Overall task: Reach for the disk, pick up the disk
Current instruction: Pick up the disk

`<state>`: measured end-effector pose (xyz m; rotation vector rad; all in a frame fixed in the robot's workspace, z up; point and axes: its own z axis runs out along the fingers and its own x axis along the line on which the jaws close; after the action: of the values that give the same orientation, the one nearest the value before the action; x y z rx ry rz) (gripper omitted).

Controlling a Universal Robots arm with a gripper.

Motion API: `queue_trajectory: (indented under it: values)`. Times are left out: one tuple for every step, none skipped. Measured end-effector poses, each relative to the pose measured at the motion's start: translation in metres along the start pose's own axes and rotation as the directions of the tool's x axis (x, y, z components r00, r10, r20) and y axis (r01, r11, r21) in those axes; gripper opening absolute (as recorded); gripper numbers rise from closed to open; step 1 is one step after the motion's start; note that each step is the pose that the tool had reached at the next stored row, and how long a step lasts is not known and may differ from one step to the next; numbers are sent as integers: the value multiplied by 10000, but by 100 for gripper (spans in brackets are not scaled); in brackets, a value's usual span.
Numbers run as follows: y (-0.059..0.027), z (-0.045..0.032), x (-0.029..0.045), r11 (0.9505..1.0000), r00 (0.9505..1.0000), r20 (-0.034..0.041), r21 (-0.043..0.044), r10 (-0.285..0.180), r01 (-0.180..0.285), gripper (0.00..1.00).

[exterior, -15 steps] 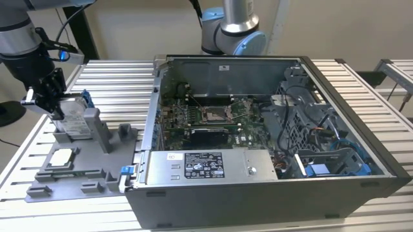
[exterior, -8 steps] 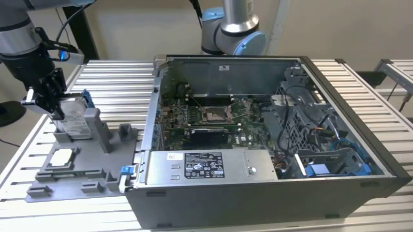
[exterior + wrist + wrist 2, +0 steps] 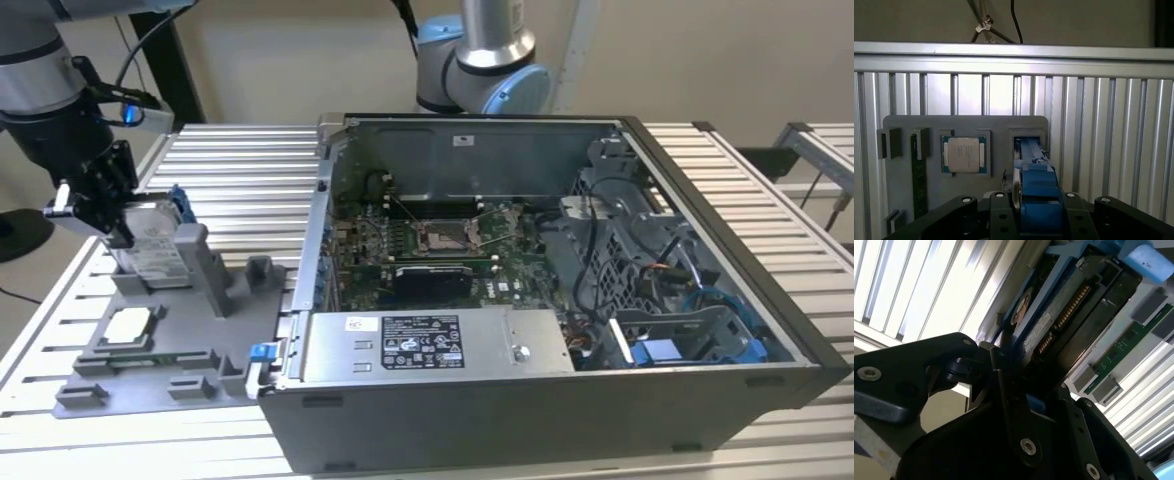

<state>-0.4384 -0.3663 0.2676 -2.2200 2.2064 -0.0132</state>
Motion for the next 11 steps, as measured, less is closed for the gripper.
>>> queue_trajectory:
  values:
    - [0,-11,0,10000,10000,0,0,-1,1,0]
    - [-1,-26,0,10000,10000,0,0,0,0,0]
    - [-1,-49,0,10000,10000,-1,-2,0,0,0]
    - [-1,-70,-1,10000,10000,1,0,0,0,0]
    - [-2,-91,-1,10000,10000,0,-1,0,0,0]
    - [-2,-111,-1,10000,10000,0,-1,0,0,0]
    - [-2,-133,-1,10000,10000,0,-1,0,0,0]
    - [-2,-155,-1,10000,10000,0,-2,0,0,0]
    - [-3,-175,-1,10000,10000,0,-1,0,0,0]
    - [-3,-195,-1,10000,10000,0,0,0,0,0]
    - [-3,-216,-1,10000,10000,0,-1,0,0,0]
